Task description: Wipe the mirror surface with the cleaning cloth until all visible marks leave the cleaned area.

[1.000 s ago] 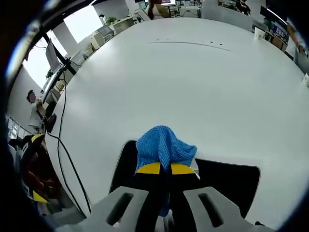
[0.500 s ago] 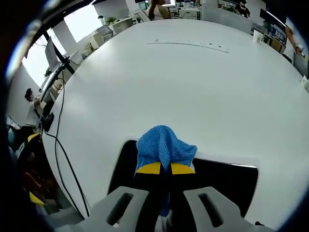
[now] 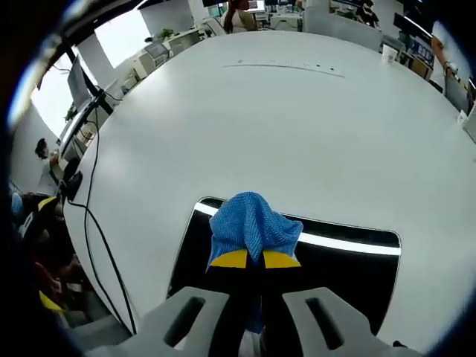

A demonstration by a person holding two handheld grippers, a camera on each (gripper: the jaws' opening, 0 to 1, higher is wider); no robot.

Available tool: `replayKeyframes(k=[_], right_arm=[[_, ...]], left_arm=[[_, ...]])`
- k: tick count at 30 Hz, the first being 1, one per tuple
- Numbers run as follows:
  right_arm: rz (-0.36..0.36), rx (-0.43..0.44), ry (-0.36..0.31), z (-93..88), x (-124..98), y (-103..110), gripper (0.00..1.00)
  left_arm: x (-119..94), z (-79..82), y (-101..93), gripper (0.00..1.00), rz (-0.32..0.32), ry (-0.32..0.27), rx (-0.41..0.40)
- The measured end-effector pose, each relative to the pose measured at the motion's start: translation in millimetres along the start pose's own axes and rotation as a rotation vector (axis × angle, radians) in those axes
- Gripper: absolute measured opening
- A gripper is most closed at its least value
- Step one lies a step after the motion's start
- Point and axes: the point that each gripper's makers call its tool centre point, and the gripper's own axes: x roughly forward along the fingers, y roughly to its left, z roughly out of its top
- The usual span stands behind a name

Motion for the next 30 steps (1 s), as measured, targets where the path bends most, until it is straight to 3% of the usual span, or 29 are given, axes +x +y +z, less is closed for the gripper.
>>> replayKeyframes(k=[23, 30], right_arm=[[0.036, 0.062, -0.013, -39.5, -14.0, 9.9, 0.00], [0.041, 0.085, -0.001, -54.6, -23.0, 14.9, 0.00]], left_arm=[[-2.7, -4.6, -19.7, 0.97, -0.009, 0.008, 0.025], [1.9, 6.9, -21.3, 0.97, 0.006, -0.024, 0.000]])
